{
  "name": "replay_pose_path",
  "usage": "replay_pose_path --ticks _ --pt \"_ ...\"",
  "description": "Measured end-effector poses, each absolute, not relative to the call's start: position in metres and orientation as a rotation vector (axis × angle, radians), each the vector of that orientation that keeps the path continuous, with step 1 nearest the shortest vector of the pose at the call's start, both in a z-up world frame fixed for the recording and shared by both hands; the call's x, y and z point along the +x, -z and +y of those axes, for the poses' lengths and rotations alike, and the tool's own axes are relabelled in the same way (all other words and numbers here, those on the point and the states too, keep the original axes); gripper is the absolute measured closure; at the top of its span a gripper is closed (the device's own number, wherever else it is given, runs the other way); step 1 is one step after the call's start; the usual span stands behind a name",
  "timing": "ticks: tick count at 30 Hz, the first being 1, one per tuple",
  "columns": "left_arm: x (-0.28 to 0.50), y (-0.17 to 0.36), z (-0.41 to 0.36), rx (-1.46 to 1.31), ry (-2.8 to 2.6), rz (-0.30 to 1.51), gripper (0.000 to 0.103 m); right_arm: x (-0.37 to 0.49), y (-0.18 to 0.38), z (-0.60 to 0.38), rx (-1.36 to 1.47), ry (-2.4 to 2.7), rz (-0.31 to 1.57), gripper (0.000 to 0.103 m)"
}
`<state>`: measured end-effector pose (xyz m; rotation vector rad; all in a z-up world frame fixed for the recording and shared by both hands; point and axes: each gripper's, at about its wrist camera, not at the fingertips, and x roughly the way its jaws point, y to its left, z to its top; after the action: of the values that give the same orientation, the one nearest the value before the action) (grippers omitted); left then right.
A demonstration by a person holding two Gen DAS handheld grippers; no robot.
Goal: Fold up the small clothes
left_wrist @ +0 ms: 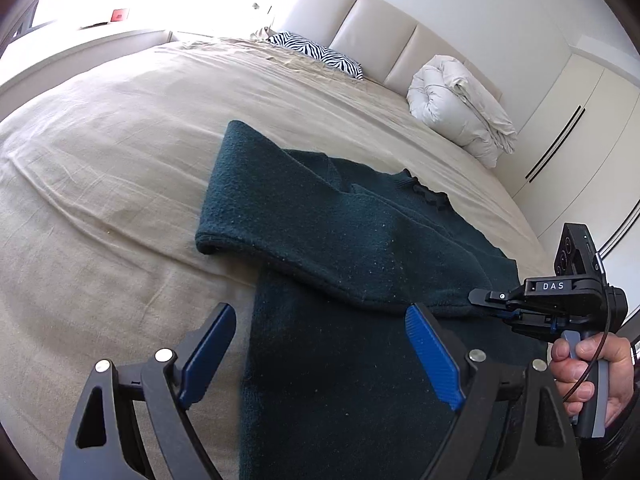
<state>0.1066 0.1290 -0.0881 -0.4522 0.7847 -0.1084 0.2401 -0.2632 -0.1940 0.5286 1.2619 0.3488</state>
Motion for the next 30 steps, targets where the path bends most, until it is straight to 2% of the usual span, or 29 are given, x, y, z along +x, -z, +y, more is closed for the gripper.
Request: replay_pose_path --ticks 11,13,16,18,30 --pt "0.111 0.065 0.191 -0.542 0.026 0.689 0.016 0.237 0.109 -0.287 0.371 -0.308 1.048 0.096" --pt "0.117 0.066 0.202 -0.566 0.024 0.69 0.028 0.244 0.104 -0.306 0.37 -0.27 1.039 0.096" --pt "0.125 0.069 0.214 -0.608 0.039 0.699 0.038 0.258 0.113 -0.341 0.375 -0.207 1.047 0.096" --pt "0.131 0.067 0.216 -0.612 0.051 0.696 0.04 0.264 0.125 -0.363 0.388 -0.176 1.065 0.096" --pt "0.175 0.049 0.19 -0.558 0.159 0.692 0.04 0.275 0.179 -0.392 0.383 -0.132 1.092 0.096"
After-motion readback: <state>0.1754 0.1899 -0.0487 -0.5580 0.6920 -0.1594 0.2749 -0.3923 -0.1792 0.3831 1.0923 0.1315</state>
